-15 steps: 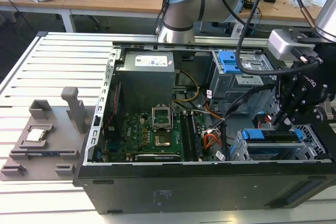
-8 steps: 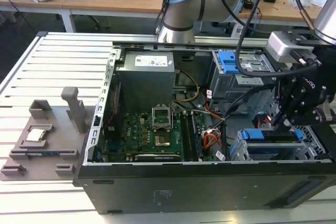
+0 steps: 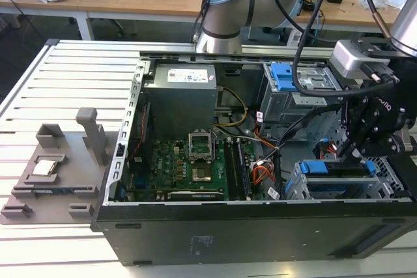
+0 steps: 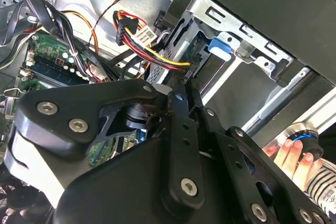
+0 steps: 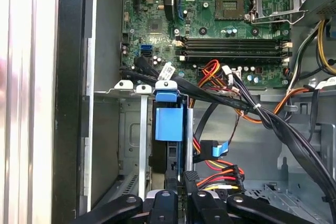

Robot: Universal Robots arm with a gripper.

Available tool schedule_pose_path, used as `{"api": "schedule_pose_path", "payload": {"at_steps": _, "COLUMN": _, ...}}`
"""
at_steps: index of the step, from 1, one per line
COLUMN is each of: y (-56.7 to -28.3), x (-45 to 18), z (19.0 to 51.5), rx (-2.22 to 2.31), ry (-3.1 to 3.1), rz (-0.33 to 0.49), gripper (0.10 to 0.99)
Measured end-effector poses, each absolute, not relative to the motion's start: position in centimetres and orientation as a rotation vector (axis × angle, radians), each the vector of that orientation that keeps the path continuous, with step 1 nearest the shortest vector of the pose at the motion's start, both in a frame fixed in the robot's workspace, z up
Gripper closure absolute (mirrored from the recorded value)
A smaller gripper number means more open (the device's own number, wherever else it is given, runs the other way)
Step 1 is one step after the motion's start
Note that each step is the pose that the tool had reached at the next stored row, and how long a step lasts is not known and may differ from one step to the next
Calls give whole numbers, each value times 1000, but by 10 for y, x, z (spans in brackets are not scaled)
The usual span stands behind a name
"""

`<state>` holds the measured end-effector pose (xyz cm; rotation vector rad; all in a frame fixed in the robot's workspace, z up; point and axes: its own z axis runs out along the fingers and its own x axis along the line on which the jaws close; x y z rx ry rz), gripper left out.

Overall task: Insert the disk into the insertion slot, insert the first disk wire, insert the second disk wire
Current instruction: 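Insert the first disk wire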

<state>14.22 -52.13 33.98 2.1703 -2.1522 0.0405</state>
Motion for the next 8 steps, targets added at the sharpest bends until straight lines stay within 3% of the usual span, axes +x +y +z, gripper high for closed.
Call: {"api": "schedule_pose_path", "payload": {"at_steps": 8, "y": -521, "x": 143, "z": 342, "rx": 2153, "ry": -2170, "rz": 39, "gripper": 918}}
